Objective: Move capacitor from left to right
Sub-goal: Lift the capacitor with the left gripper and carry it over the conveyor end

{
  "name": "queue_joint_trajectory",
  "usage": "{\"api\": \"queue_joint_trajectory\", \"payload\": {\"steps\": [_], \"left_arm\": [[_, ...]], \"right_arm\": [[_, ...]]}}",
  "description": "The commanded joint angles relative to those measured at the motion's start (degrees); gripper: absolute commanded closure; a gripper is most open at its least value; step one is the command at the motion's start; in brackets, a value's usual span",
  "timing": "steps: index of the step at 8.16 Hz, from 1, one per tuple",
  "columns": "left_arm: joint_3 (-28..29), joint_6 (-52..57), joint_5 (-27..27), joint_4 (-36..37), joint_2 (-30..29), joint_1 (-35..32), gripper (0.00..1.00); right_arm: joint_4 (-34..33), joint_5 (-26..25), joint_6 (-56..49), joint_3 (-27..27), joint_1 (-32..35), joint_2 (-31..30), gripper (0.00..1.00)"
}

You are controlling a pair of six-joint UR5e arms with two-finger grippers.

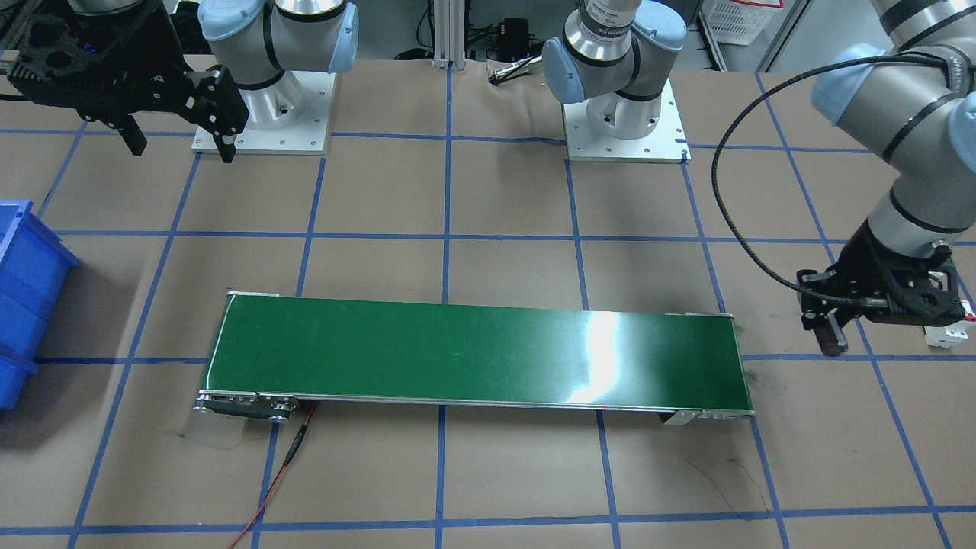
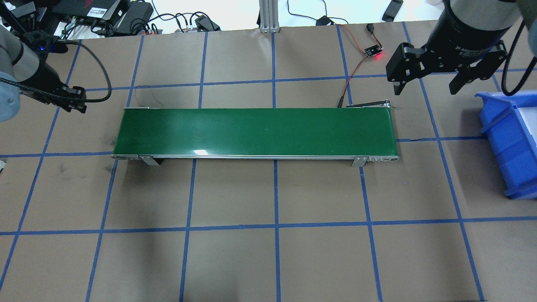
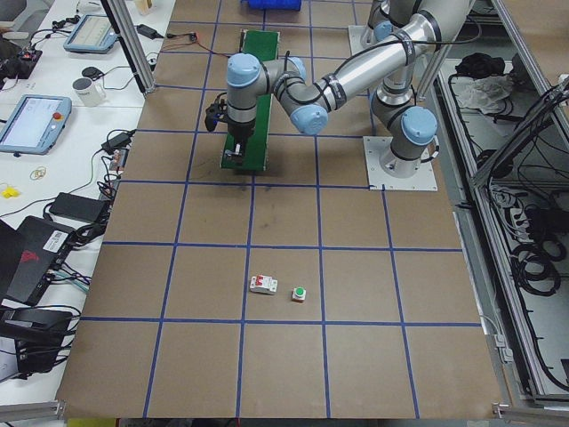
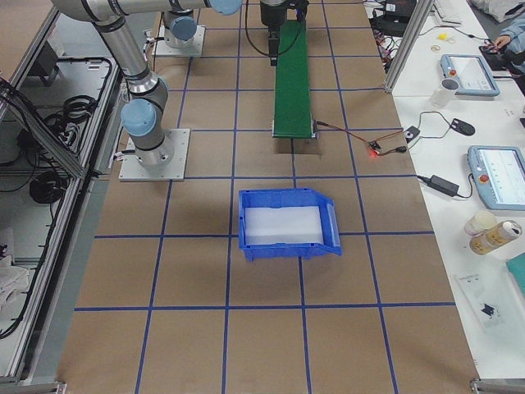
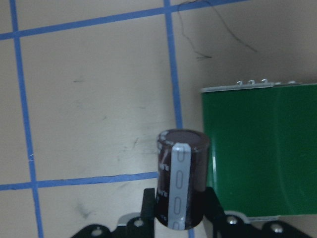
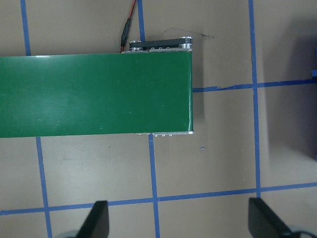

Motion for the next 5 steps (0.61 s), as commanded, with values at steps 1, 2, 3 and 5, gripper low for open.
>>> {"api": "queue_joint_trajectory", "payload": {"steps": [1, 2, 3, 5], "left_arm": [[-0.26, -7.28, -0.25, -0.07, -0.77, -8.11, 1.00], [-0.26, -7.04, -0.16, 0.01, -2.09, -9.10, 1.00], [-0.26, -6.34, -0.08, 0.02, -3.49, -9.11, 1.00], [-0.34, -5.28, 0.36, -0.16, -5.35, -9.02, 1.00]], "right_arm": [[0.00, 0.09, 0.00, 0.00, 0.09, 0.00, 0.00], [0.00, 0.09, 0.00, 0.00, 0.00, 0.00, 0.00], [0.00, 0.00, 0.00, 0.00, 0.00, 0.00, 0.00], [0.00, 0.00, 0.00, 0.00, 0.00, 0.00, 0.00]]}}
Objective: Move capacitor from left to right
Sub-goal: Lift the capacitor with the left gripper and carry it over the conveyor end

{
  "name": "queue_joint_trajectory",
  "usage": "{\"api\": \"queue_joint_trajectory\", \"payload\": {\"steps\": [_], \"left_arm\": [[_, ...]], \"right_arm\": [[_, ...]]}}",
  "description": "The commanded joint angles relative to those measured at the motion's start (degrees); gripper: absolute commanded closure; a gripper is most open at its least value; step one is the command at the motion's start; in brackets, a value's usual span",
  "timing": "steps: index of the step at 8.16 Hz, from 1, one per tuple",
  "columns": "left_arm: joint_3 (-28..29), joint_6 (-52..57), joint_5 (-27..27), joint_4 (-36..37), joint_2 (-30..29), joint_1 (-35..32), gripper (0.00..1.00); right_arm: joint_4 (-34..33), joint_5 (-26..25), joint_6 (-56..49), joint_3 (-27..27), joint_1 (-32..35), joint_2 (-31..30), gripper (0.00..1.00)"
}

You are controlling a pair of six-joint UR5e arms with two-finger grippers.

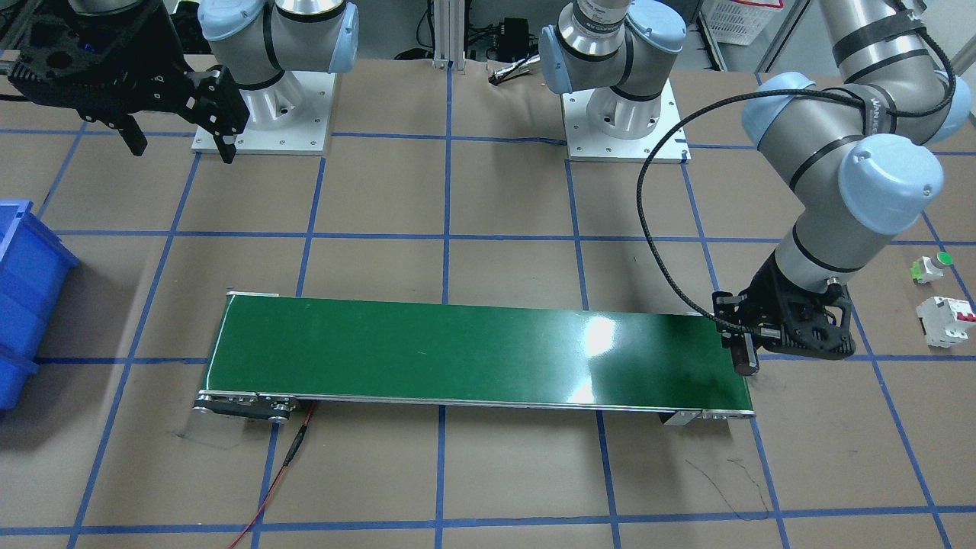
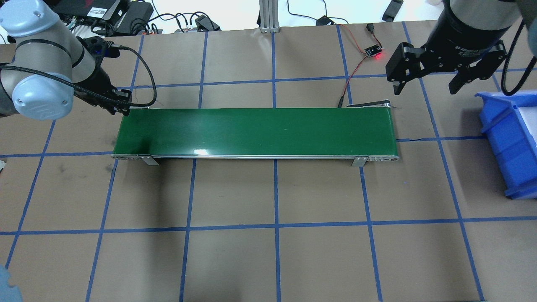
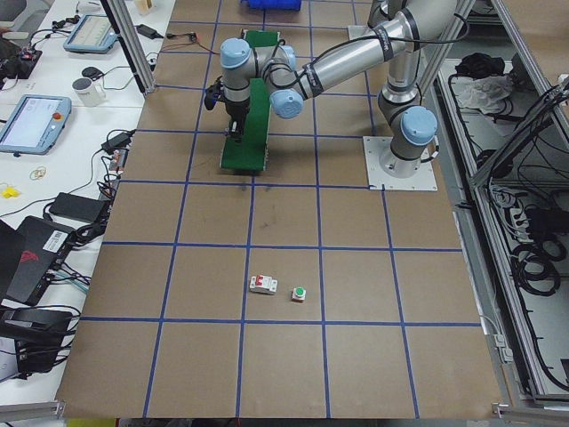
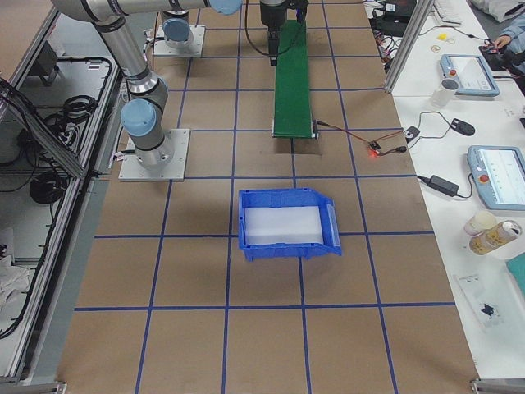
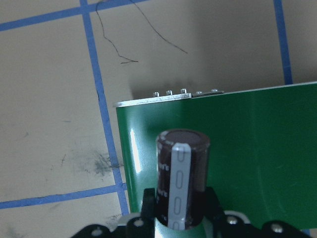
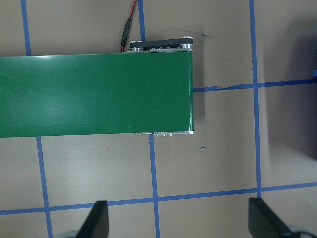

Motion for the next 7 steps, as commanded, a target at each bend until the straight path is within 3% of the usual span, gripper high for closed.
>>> {"api": "queue_joint_trajectory", "payload": {"steps": [1, 4, 7], "left_arm": [[0.18, 0.01, 0.08, -0.12, -3.11, -0.16, 1.00], [-0.26, -7.95, 0.25, -0.13, -5.40, 0.01, 1.00], [-0.35, -7.90, 0.16, -0.12, -6.73, 0.01, 1.00]], "right_arm": [[0.00, 0.03, 0.00, 0.00, -0.02, 0.00, 0.00], [0.00, -0.05, 0.00, 0.00, -0.02, 0.00, 0.00], [0.00, -0.14, 0.00, 0.00, -0.02, 0.00, 0.00]]}}
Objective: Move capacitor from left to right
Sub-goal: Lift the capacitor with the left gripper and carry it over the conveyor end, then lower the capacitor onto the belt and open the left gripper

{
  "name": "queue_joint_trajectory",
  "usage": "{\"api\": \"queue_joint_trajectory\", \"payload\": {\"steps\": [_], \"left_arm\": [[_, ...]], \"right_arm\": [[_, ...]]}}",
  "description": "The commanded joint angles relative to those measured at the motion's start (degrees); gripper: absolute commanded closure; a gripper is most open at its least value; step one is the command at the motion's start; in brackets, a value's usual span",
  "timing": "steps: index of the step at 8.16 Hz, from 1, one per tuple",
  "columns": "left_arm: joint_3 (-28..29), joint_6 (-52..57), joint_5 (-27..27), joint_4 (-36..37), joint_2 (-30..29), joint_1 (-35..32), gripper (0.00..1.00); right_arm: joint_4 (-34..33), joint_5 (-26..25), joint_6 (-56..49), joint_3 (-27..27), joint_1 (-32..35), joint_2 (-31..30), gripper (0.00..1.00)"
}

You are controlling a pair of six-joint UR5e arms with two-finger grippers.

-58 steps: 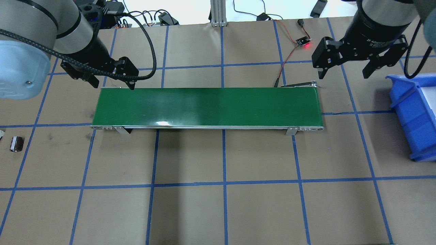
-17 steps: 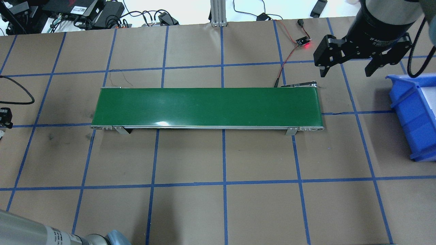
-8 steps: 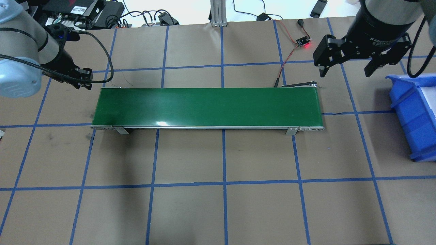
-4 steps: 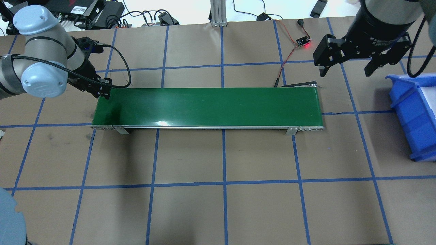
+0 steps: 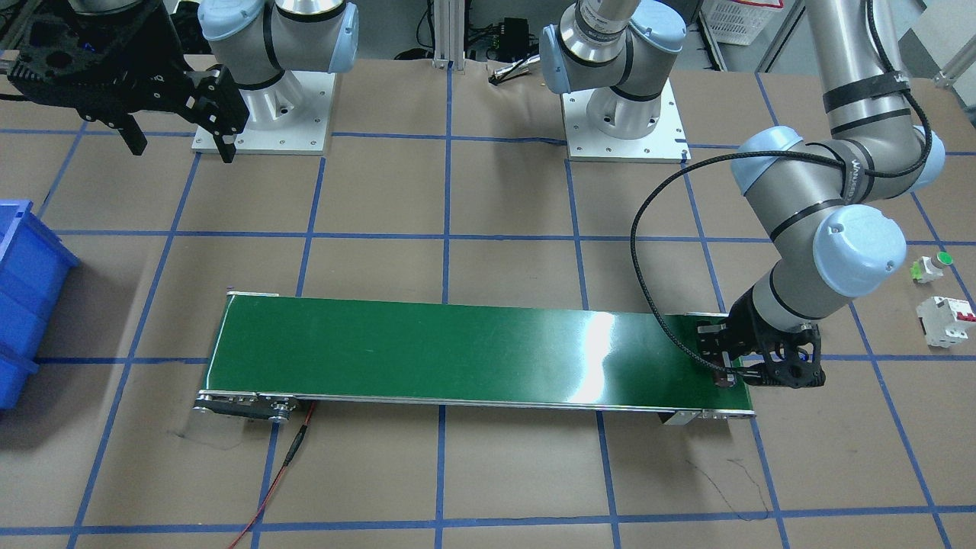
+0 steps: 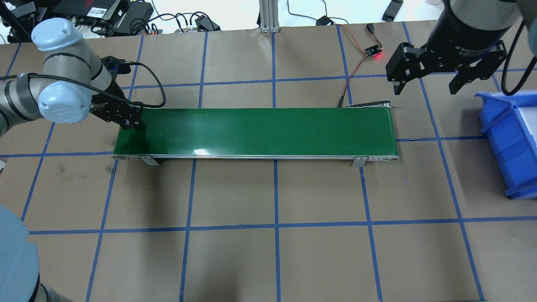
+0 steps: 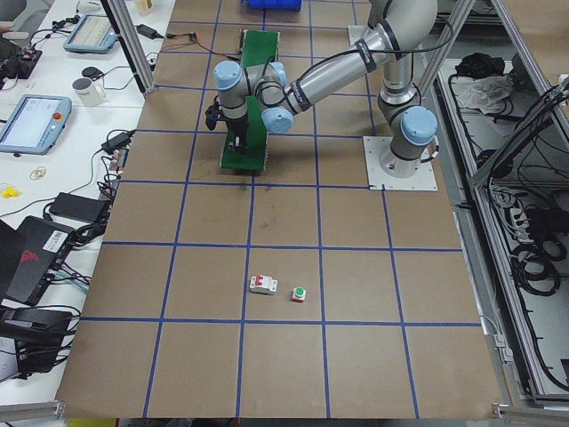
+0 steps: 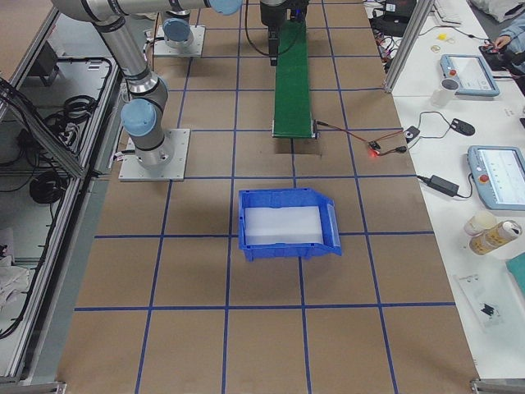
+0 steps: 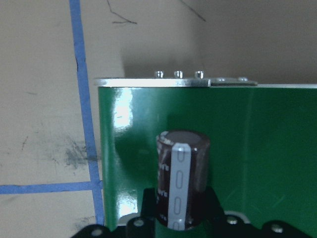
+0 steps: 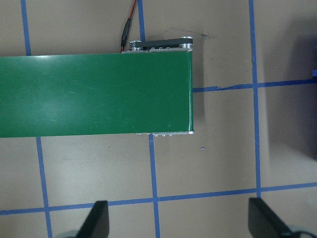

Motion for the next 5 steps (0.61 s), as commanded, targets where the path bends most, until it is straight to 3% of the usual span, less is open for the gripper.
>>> {"api": "queue_joint_trajectory", "payload": {"steps": [1, 2, 3, 5], "left_arm": [[-0.07, -0.71, -0.17, -0.08, -0.63, 0.00, 1.00], [-0.07, -0.79, 0.44, -0.25, -0.02, 0.00, 0.98], [-0.07, -1.75, 0.44, -0.87, 0.77, -0.08, 0.01], [-0.07, -1.94, 0.36, -1.40, 2.70, -0.70, 0.00]], "right_arm": [[0.00, -0.21, 0.00, 0.00, 0.00, 0.00, 0.00], [0.00, -0.12, 0.00, 0.00, 0.00, 0.00, 0.00], [0.00, -0.03, 0.00, 0.00, 0.00, 0.00, 0.00], [0.00, -0.03, 0.00, 0.00, 0.00, 0.00, 0.00]]}}
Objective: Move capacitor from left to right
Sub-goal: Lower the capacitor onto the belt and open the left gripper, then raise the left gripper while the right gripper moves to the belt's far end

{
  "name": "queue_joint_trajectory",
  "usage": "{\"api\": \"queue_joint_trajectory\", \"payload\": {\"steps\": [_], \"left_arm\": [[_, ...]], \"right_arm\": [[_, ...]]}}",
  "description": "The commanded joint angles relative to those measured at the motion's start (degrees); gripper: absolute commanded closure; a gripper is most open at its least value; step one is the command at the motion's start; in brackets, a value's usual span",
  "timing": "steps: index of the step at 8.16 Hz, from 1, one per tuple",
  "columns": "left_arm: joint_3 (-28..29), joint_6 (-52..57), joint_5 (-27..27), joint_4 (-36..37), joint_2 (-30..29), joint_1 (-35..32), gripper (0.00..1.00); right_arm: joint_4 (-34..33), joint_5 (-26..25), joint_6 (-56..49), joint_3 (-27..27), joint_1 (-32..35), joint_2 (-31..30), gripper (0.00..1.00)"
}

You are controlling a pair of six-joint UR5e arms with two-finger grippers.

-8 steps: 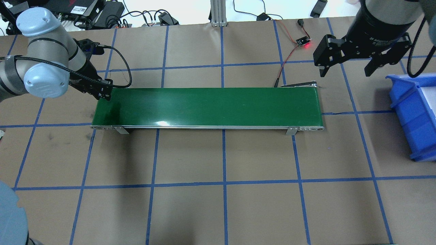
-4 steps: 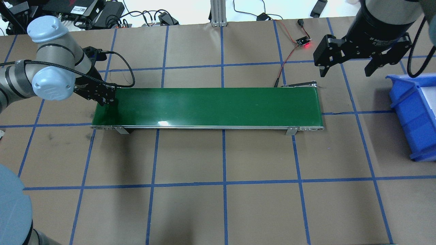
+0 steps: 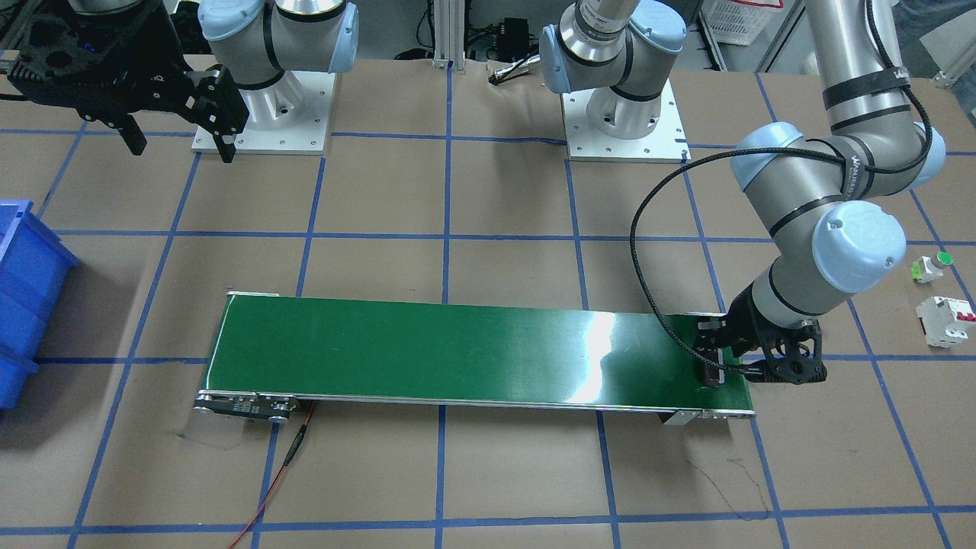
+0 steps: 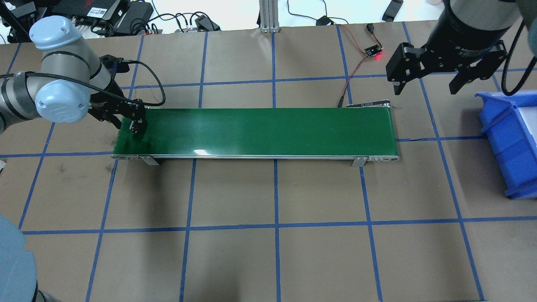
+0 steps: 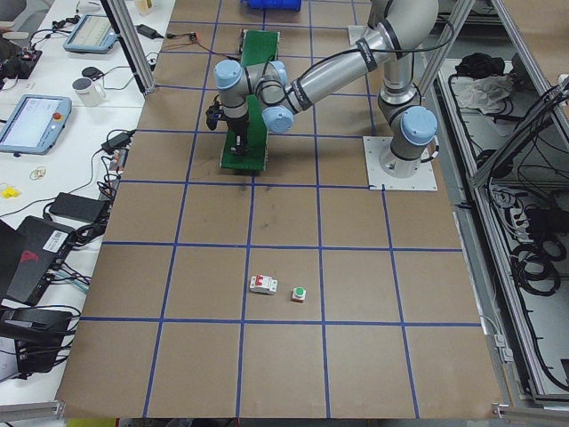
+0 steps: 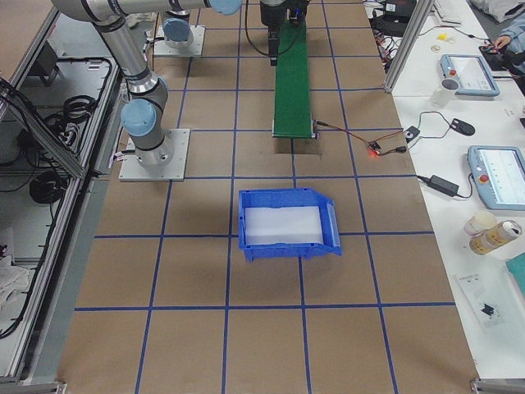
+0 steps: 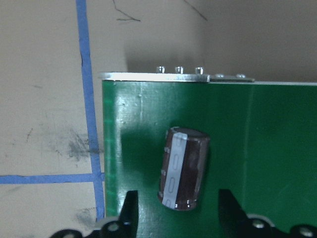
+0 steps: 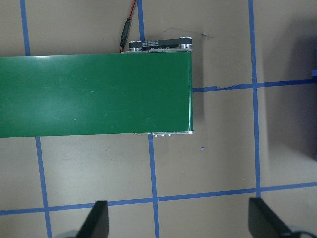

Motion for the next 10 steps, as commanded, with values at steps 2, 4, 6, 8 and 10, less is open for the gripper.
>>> {"api": "queue_joint_trajectory", "payload": {"steps": [2, 4, 6, 8, 10], "left_arm": [[0.70, -1.18, -0.12, -11.26, 7.51, -1.51, 0.00], [0.79, -3.29, -0.12, -16.48, 15.41, -1.87, 0.00], [0.88, -3.30, -0.47, -19.14, 20.54, -3.79, 0.00], [0.70, -3.74, 0.58, -19.05, 20.11, -5.03, 0.00], [0.44, -2.94, 0.94, -19.14, 19.94, -6.17, 0.00]], "right_arm": [[0.00, -0.06, 0.00, 0.00, 0.00, 0.00, 0.00], [-0.09, 0.20, 0.09, 0.00, 0.09, 0.09, 0.00], [-3.67, 0.20, 0.18, 0.09, 0.09, 1.39, 0.00], [-4.04, -0.06, 0.70, 0.09, 0.09, 6.65, 0.00], [-14.17, 0.11, 0.88, 3.23, 0.09, 14.63, 0.00]]}}
